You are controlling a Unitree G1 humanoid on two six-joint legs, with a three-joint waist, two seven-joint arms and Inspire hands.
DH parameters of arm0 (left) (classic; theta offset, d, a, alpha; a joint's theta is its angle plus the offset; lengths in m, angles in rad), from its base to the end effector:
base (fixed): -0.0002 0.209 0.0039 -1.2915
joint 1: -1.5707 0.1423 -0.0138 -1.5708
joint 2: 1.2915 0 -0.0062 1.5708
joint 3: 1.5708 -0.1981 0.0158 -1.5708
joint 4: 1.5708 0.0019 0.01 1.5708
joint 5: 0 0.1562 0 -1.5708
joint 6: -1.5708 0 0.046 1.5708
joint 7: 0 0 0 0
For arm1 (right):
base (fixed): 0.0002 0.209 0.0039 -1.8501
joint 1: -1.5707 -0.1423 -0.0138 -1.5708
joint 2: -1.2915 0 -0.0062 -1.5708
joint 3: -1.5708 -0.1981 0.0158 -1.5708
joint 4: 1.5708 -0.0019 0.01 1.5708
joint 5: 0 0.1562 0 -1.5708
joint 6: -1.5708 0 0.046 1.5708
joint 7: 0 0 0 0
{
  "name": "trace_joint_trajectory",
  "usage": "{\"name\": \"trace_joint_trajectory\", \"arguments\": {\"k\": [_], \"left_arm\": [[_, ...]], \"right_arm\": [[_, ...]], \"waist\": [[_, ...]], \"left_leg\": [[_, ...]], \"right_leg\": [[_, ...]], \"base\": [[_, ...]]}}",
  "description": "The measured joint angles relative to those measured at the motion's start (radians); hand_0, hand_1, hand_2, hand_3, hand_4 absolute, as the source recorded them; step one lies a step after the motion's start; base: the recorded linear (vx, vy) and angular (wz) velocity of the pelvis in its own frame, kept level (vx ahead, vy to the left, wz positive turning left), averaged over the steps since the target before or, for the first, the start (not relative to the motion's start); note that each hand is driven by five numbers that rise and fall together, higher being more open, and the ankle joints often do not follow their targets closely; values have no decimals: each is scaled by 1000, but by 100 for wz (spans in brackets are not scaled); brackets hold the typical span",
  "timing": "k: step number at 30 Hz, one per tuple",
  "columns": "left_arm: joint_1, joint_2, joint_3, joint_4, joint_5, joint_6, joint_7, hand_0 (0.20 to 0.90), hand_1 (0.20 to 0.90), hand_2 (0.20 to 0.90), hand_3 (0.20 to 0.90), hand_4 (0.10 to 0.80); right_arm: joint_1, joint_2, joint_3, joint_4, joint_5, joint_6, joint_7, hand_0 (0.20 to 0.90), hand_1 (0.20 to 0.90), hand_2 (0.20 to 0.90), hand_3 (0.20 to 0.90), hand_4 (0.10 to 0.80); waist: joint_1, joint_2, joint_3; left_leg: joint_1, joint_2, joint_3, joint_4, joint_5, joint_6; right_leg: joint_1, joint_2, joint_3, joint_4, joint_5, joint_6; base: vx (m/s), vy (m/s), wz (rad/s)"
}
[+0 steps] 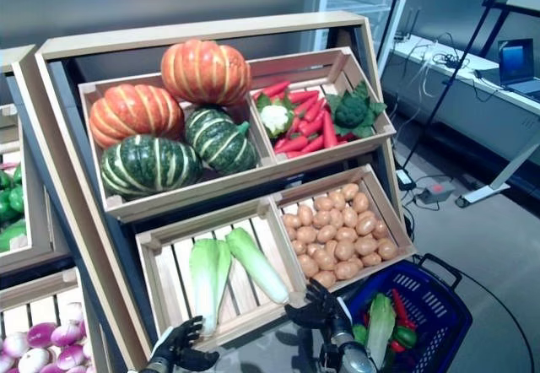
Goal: Put vegetables into the basket
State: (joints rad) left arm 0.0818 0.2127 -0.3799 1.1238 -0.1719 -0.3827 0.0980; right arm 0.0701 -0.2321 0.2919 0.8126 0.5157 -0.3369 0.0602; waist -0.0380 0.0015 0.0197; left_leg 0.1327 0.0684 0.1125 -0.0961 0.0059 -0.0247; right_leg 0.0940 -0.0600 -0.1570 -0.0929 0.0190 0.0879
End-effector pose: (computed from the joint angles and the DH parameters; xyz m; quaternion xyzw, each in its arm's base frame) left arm 0.0742 0.1929 -0.1440 0.1173 0.4082 -0.0277 0.9049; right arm 0.1304 -0.1929 -0.1129 0.0774 0.2843 -0.0129 0.9555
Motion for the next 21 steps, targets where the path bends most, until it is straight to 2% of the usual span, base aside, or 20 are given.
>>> {"name": "trace_joint_trajectory", "arguments": {"k": [4, 10, 13, 15, 21], "left_arm": [[25, 1, 26, -74, -2, 0, 30, 900, 900, 900, 900, 800], [68, 0, 64, -245, -72, 4, 88, 900, 900, 900, 900, 800], [82, 1, 64, -350, -79, 1, 183, 900, 900, 900, 900, 800], [79, 3, 64, -417, -78, -4, 276, 900, 900, 900, 900, 800], [67, 4, 94, -497, -77, -22, 475, 900, 900, 900, 900, 800]], "right_arm": [[71, -5, 9, -211, -15, 5, -90, 900, 900, 900, 900, 800], [148, -2, 35, -358, -16, 27, -249, 900, 900, 900, 900, 800], [154, -1, 66, -370, -46, 28, -349, 900, 900, 900, 900, 800], [149, -5, 72, -370, -128, 28, -442, 900, 900, 900, 900, 800], [87, -48, 70, -369, -330, 27, -641, 900, 900, 900, 900, 800]], "waist": [[-3, 1, 4], [-14, 7, 26], [-27, 21, 40], [-27, 30, 46], [-20, 37, 48]], "left_leg": [[-3, -1, -2, 0, 1, -1], [-3, -2, -2, 0, 2, -2], [-8, -1, -2, 0, 2, -1], [-8, -1, -4, 0, 2, -1], [1, 0, -20, 7, 4, -3]], "right_leg": [[-6, -1, -7, 0, 0, 1], [-6, -1, -8, 3, 1, 1], [-5, -2, -8, 2, 1, 2], [-5, -2, -10, 2, 1, 2], [6, 0, -21, 2, 0, 2]], "base": [[0, 0, 0], [-12, 15, 0], [-5, 12, 0], [0, 0, 0], [47, -2, 7]]}}
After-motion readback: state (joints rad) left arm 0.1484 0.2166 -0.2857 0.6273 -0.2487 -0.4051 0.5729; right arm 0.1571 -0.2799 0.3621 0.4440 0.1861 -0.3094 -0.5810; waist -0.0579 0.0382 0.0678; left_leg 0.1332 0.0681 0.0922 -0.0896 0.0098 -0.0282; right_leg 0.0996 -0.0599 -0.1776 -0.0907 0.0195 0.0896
